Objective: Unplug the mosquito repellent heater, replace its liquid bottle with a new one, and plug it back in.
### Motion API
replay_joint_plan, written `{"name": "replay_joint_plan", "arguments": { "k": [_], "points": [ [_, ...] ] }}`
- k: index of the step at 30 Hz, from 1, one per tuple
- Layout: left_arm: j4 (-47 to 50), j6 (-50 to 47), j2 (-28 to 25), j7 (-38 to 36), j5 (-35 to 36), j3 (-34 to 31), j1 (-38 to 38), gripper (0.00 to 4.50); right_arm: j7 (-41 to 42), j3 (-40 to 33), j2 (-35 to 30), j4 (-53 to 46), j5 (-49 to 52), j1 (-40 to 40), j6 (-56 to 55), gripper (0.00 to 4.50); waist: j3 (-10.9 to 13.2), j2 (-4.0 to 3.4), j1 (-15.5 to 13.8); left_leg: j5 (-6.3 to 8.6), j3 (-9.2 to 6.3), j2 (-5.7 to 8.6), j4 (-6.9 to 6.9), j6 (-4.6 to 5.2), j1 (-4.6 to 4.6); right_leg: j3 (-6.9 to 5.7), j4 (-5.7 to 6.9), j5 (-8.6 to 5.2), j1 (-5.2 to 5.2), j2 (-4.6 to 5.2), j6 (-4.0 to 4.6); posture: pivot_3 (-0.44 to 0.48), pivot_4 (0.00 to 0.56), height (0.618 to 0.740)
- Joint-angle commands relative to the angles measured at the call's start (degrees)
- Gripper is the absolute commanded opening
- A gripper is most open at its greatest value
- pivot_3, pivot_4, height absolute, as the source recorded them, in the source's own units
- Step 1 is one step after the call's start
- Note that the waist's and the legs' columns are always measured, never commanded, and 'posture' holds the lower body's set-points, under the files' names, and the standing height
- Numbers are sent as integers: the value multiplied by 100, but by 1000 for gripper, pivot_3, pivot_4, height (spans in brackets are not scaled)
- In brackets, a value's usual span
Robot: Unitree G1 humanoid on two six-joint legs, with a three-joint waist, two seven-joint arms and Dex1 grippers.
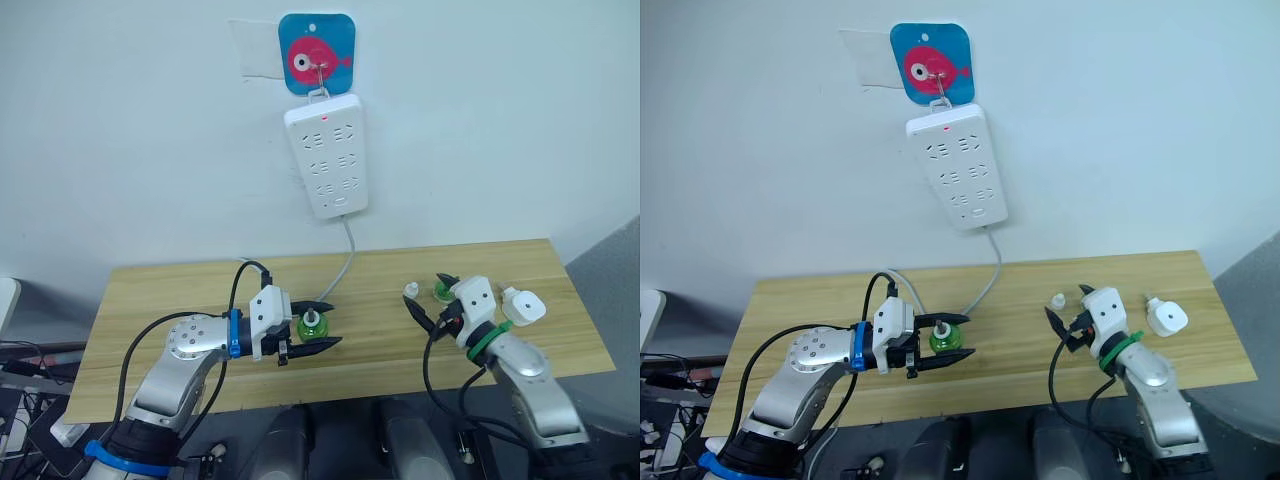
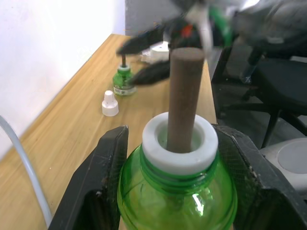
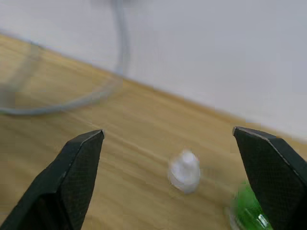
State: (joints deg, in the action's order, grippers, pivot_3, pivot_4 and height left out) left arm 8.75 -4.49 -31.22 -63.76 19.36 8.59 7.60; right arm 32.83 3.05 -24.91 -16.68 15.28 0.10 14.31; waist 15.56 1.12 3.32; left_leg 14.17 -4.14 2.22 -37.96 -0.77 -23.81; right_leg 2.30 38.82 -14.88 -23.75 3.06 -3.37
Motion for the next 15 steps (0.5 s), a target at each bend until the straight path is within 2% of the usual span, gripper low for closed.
{"name": "replay_joint_plan", "arguments": {
  "k": [1,4,9,15],
  "points": [
    [59,193,5,-164,155,-52,46,2276,1033,318,-449,-1150,1187,-120,1029,4487,0,0,-4,0,-3,0,0,0,-1,-3,-3,-1,1,0,1,-39,256,740],
    [-41,287,20,-296,133,14,125,2276,1517,623,-652,-1345,1591,-592,1485,4487,0,1,-10,0,-7,2,-2,1,-1,-8,-11,0,9,2,1,-47,255,740],
    [-117,365,68,-377,84,97,240,2276,1681,1155,-353,-1000,1498,-1447,1635,4487,0,1,-11,0,-13,3,-1,1,-1,-14,-20,0,14,2,1,-42,254,740],
    [-191,366,70,-373,77,85,361,2276,1774,1473,-93,-684,1285,-1765,1492,4487,0,2,-26,0,-17,6,0,0,-5,-16,-23,0,12,5,2,-25,260,740]
  ]
}}
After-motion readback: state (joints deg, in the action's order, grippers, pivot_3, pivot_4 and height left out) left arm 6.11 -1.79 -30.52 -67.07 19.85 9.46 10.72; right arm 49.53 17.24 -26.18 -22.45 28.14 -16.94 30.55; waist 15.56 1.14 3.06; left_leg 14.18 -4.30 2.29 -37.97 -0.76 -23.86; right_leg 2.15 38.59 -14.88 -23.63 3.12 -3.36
